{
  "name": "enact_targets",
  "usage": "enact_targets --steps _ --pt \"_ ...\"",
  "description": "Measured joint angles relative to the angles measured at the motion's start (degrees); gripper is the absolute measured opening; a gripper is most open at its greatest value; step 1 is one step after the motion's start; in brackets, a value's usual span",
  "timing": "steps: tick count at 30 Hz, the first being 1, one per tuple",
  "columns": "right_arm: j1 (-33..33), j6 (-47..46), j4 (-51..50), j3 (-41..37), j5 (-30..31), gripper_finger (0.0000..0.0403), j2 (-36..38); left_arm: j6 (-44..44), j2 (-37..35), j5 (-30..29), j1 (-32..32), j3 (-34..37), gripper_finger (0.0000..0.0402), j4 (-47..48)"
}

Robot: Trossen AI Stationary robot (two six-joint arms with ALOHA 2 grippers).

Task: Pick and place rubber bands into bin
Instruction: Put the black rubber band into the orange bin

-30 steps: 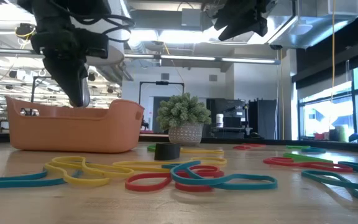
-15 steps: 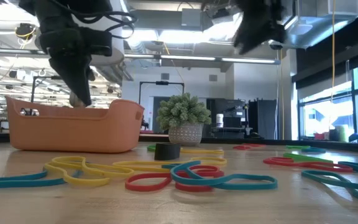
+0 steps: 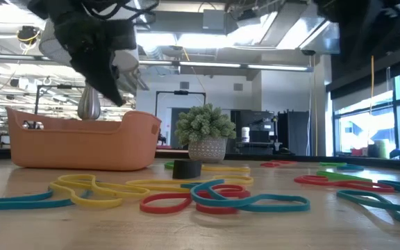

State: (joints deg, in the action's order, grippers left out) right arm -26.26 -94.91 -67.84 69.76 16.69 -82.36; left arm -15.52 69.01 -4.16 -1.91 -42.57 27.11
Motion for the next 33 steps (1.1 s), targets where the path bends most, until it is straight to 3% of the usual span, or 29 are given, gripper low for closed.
enact_targets --steps 4,10,16,23,28,33 --pt "-3.5 -8.9 -3.4 0.0 -2.8 0.0119 -3.0 4.2 0.0 3.3 0.0 -0.4 0.0075 -6.5" --pt "-8.2 -15.5 -4.5 0.0 -11.6 0.0119 -7.8 10.5 0.0 8.4 0.0 -4.0 0.0009 -9.4" --pt "-13.9 -22.8 -3.1 -1.8 -16.9 0.0119 -11.4 13.3 -1.4 7.8 0.0 -6.3 0.0001 -9.5" --pt "-18.1 -27.9 12.3 -14.0 -22.4 0.0119 -10.0 13.3 -2.9 5.3 0.0 -6.4 0.0001 -9.7" --pt "-18.3 -27.8 24.2 -21.8 -23.0 0.0119 -9.7 12.2 -3.1 5.2 0.2 -6.4 0.0003 -12.2" --pt "-18.3 -27.7 31.9 -26.7 -23.3 0.0079 -9.2 9.5 -3.1 5.2 0.1 -6.4 0.0001 -13.2"
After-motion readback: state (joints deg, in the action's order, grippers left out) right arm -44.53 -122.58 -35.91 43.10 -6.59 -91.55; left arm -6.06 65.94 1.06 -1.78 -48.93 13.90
